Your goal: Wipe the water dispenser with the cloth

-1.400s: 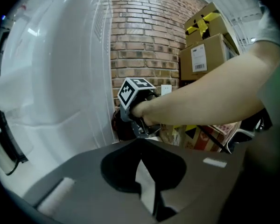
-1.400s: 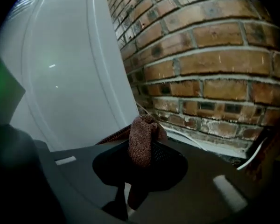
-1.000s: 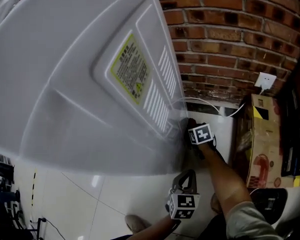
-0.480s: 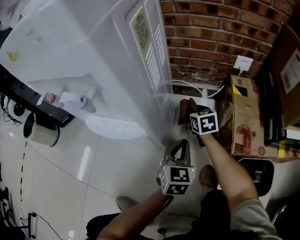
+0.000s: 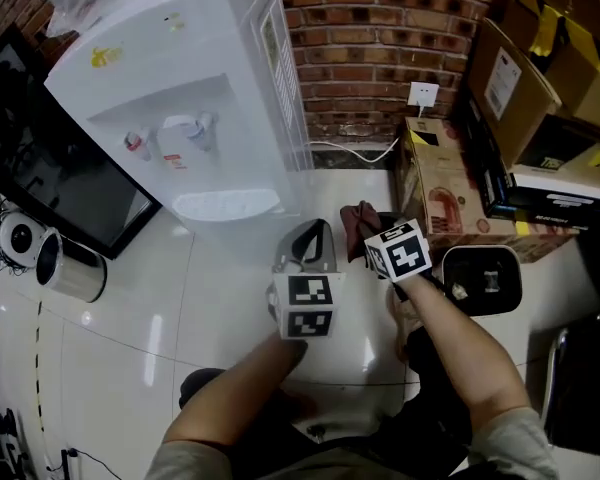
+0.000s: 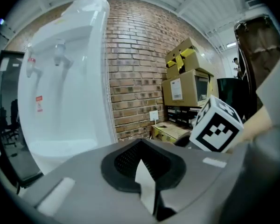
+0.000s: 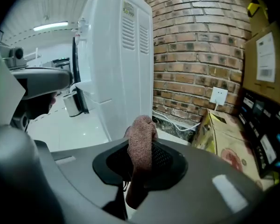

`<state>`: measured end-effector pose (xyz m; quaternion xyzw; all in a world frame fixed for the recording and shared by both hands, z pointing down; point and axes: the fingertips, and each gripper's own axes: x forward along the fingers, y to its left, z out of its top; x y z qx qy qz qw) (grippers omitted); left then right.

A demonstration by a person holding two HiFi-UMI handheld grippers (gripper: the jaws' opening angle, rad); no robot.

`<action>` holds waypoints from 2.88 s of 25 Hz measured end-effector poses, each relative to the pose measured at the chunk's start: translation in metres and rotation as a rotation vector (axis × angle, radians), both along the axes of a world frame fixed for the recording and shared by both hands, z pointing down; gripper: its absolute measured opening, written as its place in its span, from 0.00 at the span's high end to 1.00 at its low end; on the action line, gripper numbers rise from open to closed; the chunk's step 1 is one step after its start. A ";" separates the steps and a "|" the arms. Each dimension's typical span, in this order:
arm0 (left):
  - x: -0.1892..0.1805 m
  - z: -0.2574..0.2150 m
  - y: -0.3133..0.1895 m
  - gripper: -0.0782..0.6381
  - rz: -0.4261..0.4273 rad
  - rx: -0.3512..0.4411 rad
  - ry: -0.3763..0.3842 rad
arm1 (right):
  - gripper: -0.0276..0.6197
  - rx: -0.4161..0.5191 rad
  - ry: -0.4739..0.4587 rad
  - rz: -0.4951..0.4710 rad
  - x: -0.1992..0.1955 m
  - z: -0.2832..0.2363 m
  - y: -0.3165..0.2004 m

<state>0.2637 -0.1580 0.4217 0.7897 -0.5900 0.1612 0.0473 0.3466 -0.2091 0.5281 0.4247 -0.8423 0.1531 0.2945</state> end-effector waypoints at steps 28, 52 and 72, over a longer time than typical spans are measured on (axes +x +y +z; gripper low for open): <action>-0.012 0.262 0.039 0.89 -0.010 -0.444 -0.033 | 0.61 -0.512 0.035 0.219 0.033 0.309 0.047; -0.043 -0.080 0.110 0.89 0.019 0.046 0.178 | 0.94 0.528 -0.315 0.247 0.053 -0.227 0.138; -0.035 -0.115 0.159 0.89 -0.007 0.206 0.192 | 0.94 0.522 -0.298 0.222 0.057 -0.217 0.210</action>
